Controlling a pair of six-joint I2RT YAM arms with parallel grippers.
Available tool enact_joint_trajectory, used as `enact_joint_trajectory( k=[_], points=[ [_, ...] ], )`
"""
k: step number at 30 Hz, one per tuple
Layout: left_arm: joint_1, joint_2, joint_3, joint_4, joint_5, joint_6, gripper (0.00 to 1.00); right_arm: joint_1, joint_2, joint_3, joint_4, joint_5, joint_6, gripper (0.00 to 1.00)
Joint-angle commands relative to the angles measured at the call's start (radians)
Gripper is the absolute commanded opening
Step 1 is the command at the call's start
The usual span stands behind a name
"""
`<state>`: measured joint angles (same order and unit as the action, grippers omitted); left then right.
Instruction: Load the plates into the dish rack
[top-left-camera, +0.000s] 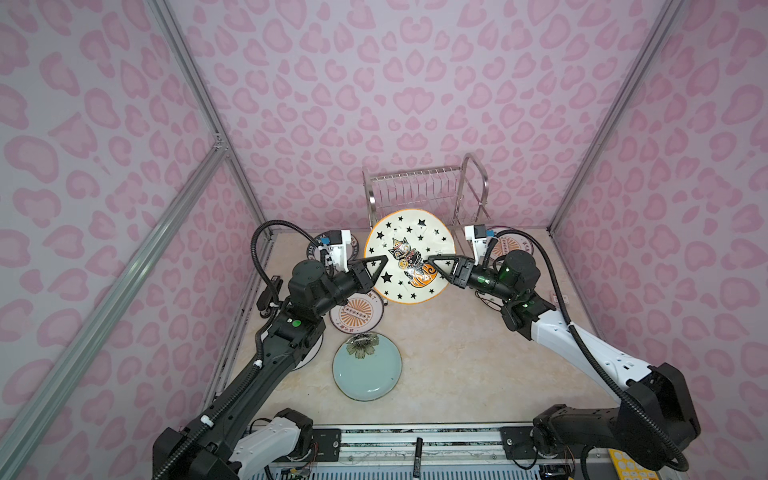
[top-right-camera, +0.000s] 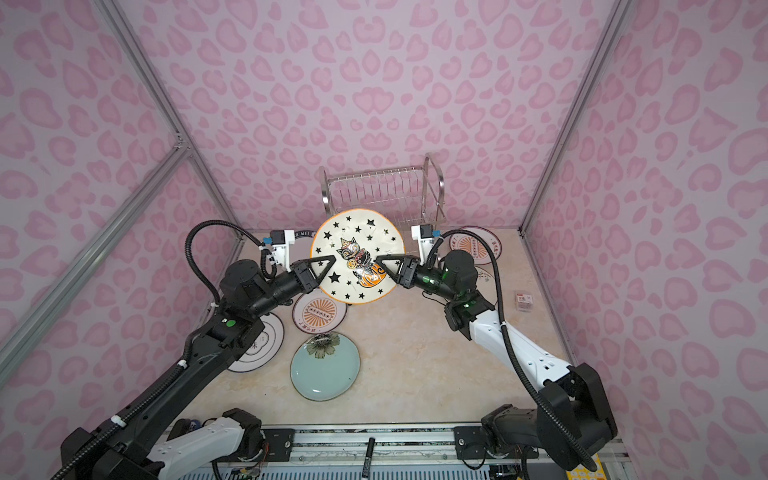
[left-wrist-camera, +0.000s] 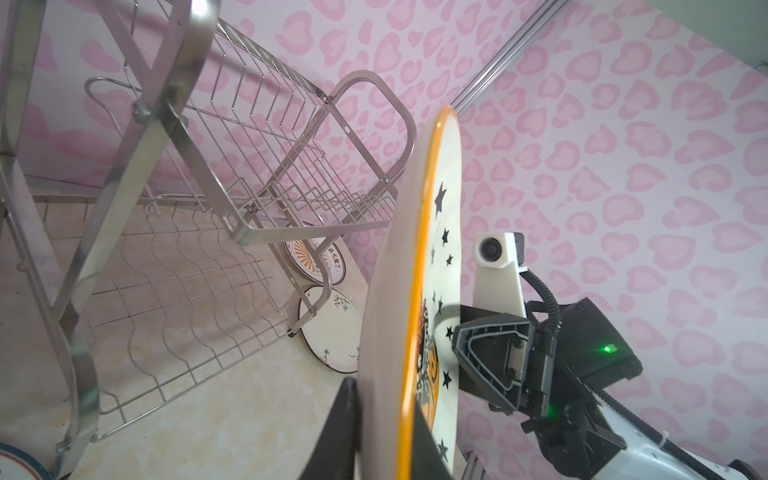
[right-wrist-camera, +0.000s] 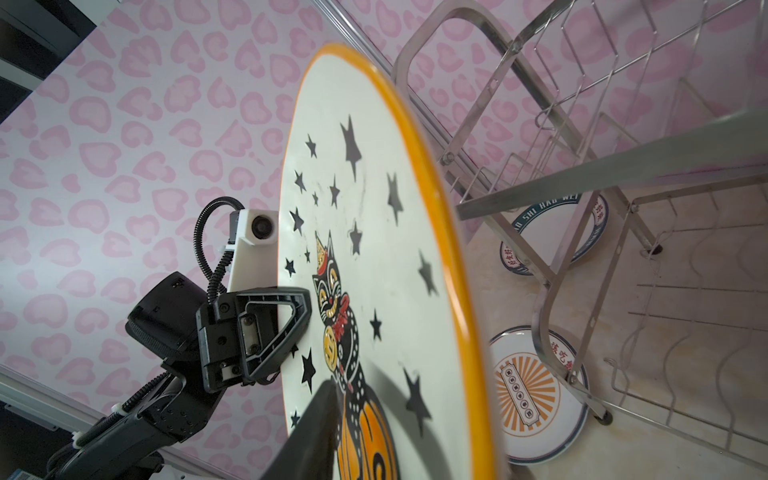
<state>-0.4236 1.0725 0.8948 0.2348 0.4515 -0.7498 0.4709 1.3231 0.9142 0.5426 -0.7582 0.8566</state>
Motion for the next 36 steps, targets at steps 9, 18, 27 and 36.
enact_joint_trajectory(
  k=[9,18,27,36],
  points=[
    [0.000,-0.008,0.024,0.009,0.012,0.048,0.04,0.007,-0.001,0.029,0.092,-0.041,-0.004,0.00],
    [-0.001,-0.041,0.039,-0.108,-0.048,0.100,0.46,-0.069,-0.009,0.058,0.118,-0.035,0.039,0.00],
    [0.000,-0.106,0.040,-0.212,-0.120,0.177,0.49,-0.141,-0.061,0.130,0.036,0.002,-0.035,0.00],
    [0.000,-0.133,0.032,-0.240,-0.123,0.207,0.50,-0.179,-0.112,0.322,-0.242,0.201,-0.292,0.00]
  ],
)
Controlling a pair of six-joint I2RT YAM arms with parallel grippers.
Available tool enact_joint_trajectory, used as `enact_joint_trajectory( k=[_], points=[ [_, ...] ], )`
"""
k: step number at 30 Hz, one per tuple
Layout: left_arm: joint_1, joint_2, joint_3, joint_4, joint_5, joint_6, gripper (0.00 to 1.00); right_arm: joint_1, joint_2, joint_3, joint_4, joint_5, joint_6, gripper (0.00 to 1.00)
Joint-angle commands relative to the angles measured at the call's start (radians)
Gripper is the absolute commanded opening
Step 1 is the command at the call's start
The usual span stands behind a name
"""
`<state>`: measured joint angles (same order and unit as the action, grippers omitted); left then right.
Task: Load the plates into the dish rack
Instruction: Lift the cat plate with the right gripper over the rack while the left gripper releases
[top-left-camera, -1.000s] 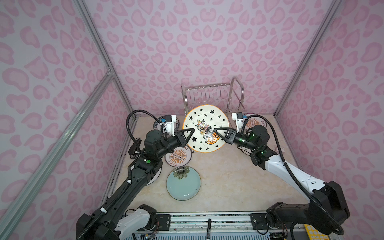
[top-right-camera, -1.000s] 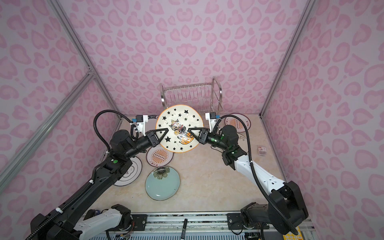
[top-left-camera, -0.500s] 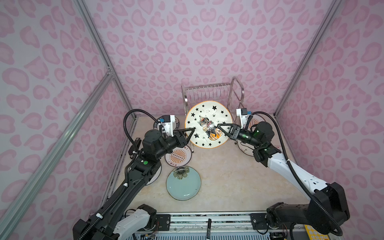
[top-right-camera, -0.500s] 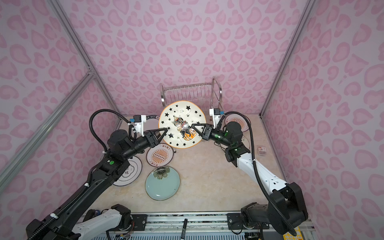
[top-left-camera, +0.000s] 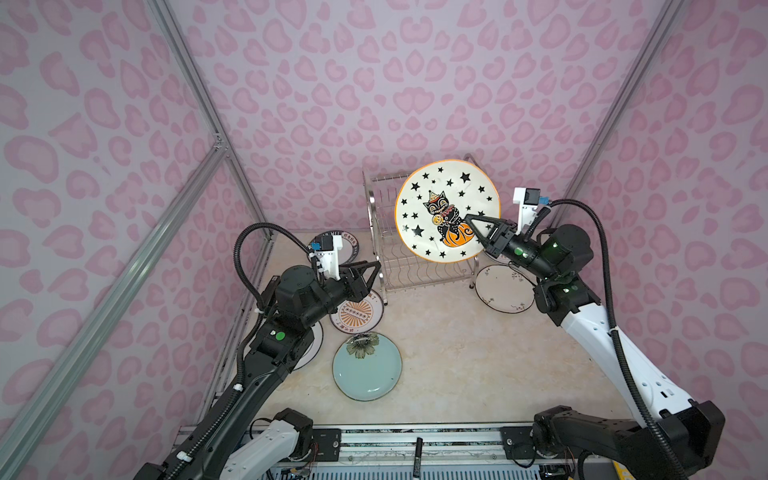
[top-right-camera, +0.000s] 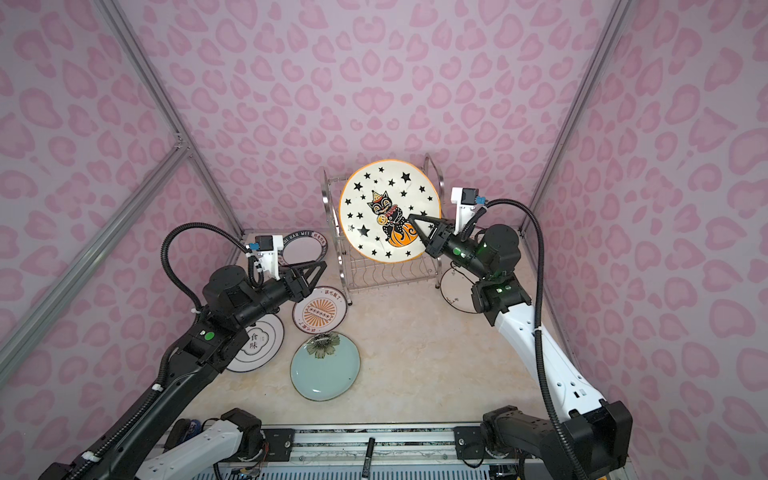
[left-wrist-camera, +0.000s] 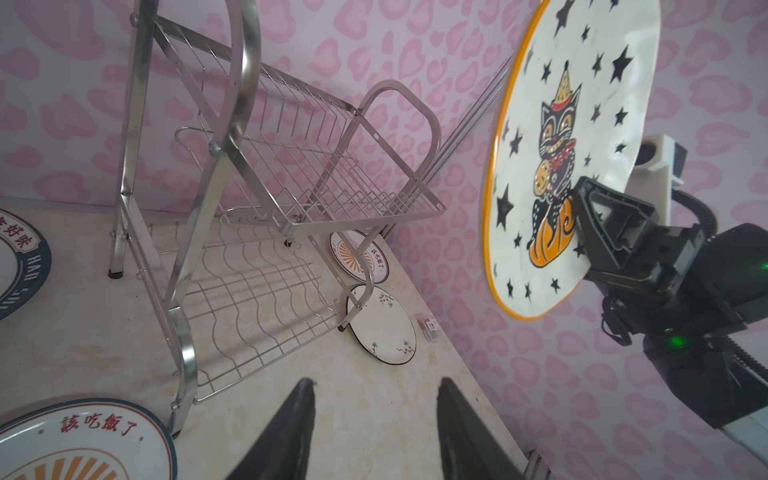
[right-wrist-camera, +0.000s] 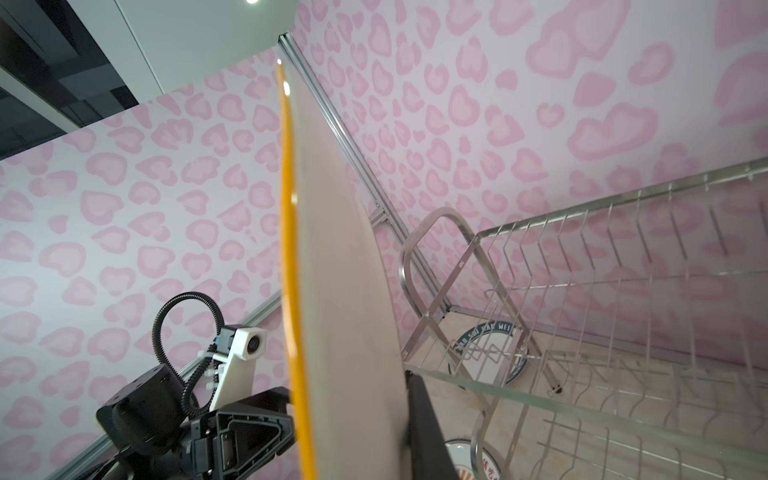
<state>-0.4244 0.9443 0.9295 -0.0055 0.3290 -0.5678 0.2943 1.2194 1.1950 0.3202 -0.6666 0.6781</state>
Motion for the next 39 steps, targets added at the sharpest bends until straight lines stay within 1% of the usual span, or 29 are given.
enact_joint_trajectory(
  k=[1,8,17,24,27,31,39],
  points=[
    [0.000,-0.005,-0.003,0.001,0.003,0.026,0.50,-0.002,-0.004,0.067,-0.053,0.137,-0.148,0.00],
    [-0.001,-0.033,-0.033,0.003,0.013,0.028,0.50,-0.003,0.067,0.234,-0.172,0.331,-0.316,0.00],
    [-0.001,-0.057,-0.039,-0.030,0.005,0.036,0.50,0.015,0.233,0.446,-0.259,0.605,-0.510,0.00],
    [-0.002,-0.040,-0.026,-0.032,0.013,0.036,0.50,0.099,0.386,0.620,-0.309,0.854,-0.711,0.00],
    [-0.002,-0.036,-0.020,-0.033,0.015,0.037,0.50,0.132,0.434,0.671,-0.311,0.945,-0.775,0.00],
    [-0.002,-0.038,-0.019,-0.037,0.013,0.040,0.50,0.158,0.479,0.717,-0.317,1.006,-0.823,0.00],
    [-0.002,-0.038,-0.015,-0.042,0.011,0.043,0.50,0.161,0.539,0.767,-0.338,1.053,-0.844,0.00]
  ],
)
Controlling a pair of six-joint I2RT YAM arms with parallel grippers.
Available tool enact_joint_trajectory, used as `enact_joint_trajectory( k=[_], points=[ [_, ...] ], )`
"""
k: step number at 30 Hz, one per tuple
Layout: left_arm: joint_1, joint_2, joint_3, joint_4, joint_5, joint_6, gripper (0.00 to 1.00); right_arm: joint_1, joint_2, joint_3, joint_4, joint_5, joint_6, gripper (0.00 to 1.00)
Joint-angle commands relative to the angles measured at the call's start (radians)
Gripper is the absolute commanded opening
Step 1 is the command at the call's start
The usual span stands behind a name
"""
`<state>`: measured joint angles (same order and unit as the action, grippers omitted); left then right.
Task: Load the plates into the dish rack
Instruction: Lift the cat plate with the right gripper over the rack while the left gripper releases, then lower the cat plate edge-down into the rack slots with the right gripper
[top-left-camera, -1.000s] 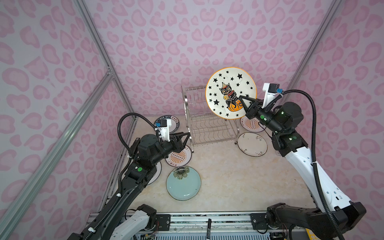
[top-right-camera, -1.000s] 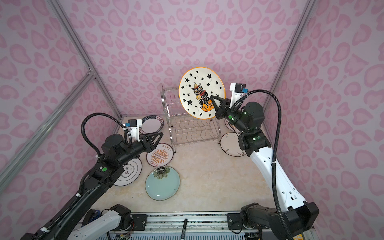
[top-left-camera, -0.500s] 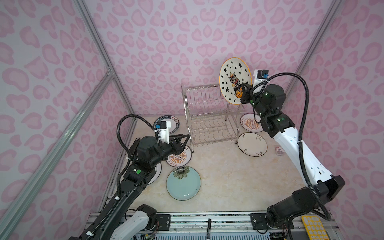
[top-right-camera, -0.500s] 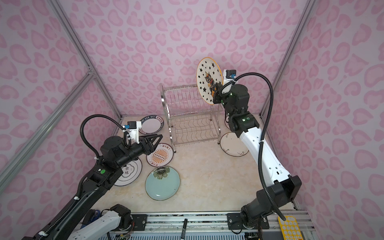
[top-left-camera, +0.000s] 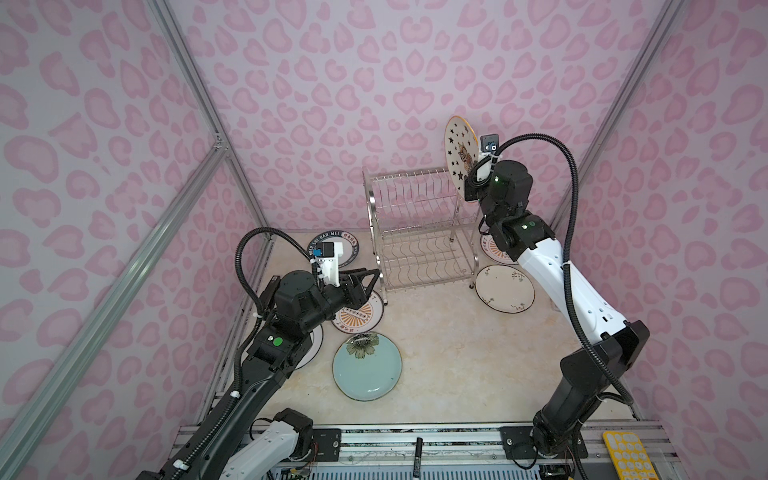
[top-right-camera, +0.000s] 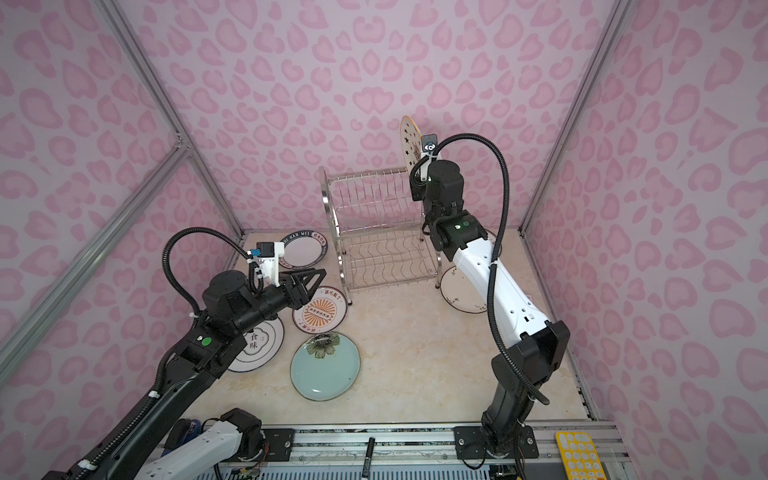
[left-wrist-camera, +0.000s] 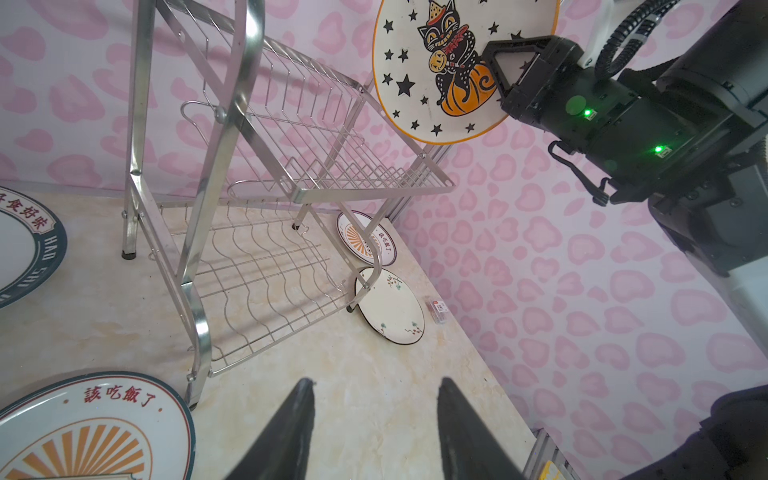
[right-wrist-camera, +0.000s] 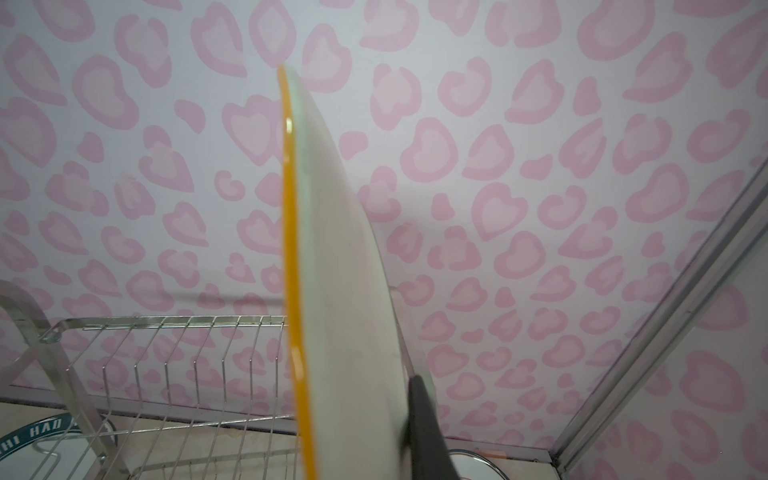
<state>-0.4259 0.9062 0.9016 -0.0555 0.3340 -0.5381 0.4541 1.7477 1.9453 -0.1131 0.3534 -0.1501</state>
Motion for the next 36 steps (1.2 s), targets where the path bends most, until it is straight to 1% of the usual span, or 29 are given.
enact_joint_trajectory(
  k=[1,9,22,29,36],
  points=[
    [-0.001,0.002,0.014,0.009,0.008,0.013,0.50,0.001,0.017,0.019,0.096,0.036,-0.016,0.00],
    [-0.001,0.003,0.012,0.006,0.005,0.017,0.50,0.001,0.043,0.009,0.099,0.057,-0.015,0.00],
    [-0.001,0.002,0.013,-0.012,-0.001,0.023,0.50,-0.009,0.052,-0.052,0.109,0.073,0.013,0.00],
    [-0.001,0.000,0.013,-0.012,-0.001,0.023,0.50,-0.021,0.047,-0.084,0.104,0.059,0.044,0.00],
    [-0.001,0.002,0.013,-0.013,-0.001,0.020,0.50,-0.030,0.049,-0.081,0.058,0.030,0.083,0.00]
  ],
)
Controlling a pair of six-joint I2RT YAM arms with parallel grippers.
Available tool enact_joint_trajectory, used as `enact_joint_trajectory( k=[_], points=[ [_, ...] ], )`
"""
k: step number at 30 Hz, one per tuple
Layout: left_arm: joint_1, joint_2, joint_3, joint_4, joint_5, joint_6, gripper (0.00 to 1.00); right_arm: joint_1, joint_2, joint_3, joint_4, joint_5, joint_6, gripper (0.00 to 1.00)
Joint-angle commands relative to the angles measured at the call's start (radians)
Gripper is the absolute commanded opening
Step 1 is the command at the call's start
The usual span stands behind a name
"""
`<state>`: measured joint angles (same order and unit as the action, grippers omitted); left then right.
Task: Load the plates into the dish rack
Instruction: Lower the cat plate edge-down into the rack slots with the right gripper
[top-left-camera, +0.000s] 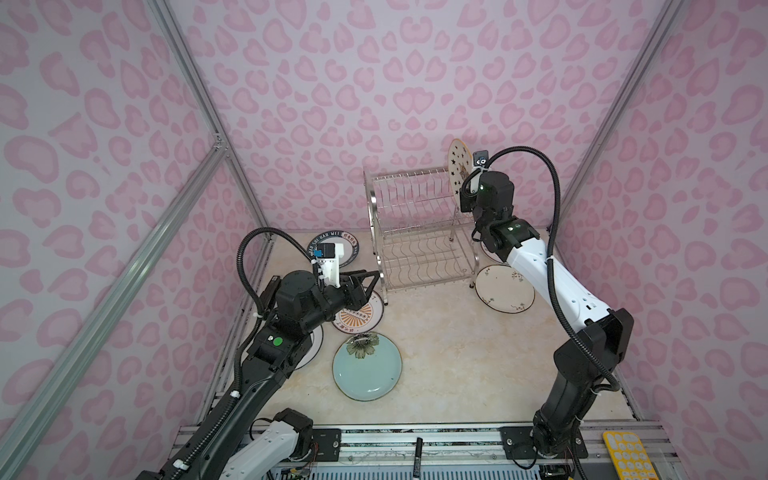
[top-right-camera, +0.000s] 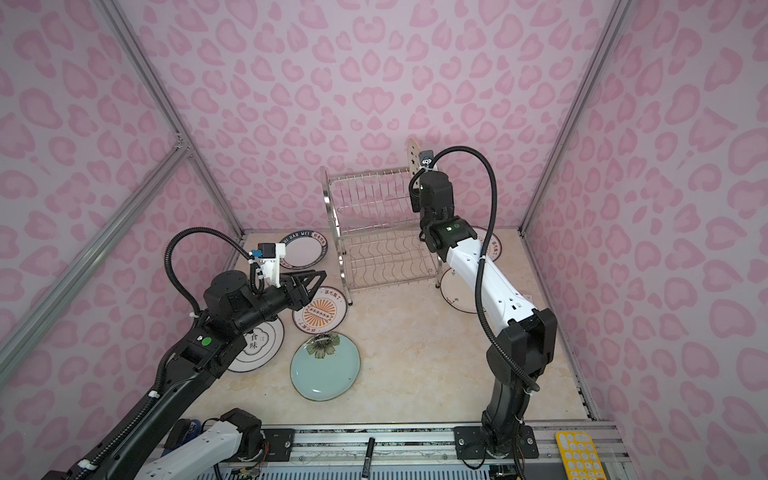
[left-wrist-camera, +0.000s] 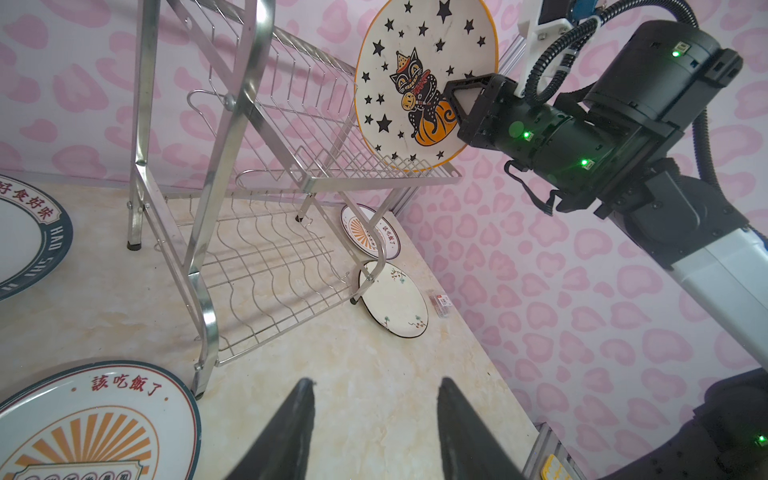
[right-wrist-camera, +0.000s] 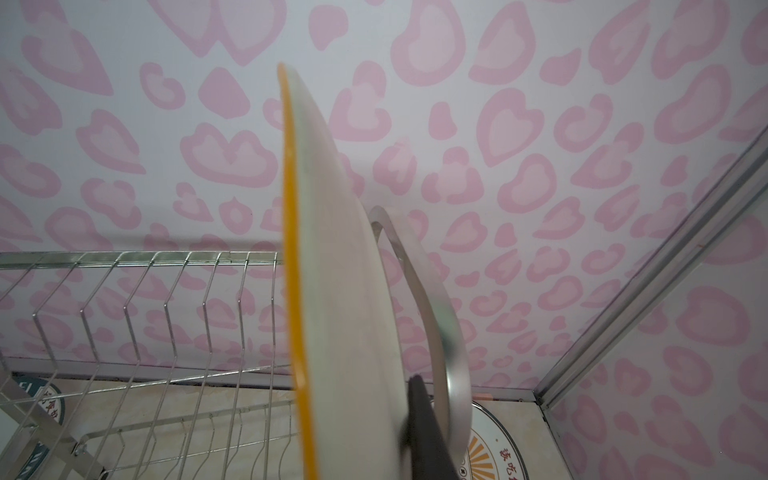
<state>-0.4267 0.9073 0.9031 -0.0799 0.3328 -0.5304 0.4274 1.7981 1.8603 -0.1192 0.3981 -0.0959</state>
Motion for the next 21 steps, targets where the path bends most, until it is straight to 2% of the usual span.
enact_joint_trajectory(
  k=[1,4,8,12,21],
  points=[
    [0.000,0.000,0.012,0.012,0.001,0.012,0.51,-0.006,-0.002,0.005,0.056,-0.018,0.034,0.00],
    [0.000,0.001,0.012,0.012,0.003,0.011,0.50,-0.009,0.001,0.019,0.027,-0.031,0.052,0.01],
    [0.000,0.001,0.013,0.011,0.005,0.009,0.51,-0.010,0.000,0.018,0.015,-0.042,0.060,0.18],
    [0.000,0.000,0.012,0.011,0.008,0.007,0.51,-0.016,0.000,0.018,0.008,-0.050,0.071,0.29],
    [0.000,-0.001,0.011,0.006,0.008,0.009,0.51,-0.025,-0.014,0.015,0.006,-0.059,0.081,0.42]
  ],
)
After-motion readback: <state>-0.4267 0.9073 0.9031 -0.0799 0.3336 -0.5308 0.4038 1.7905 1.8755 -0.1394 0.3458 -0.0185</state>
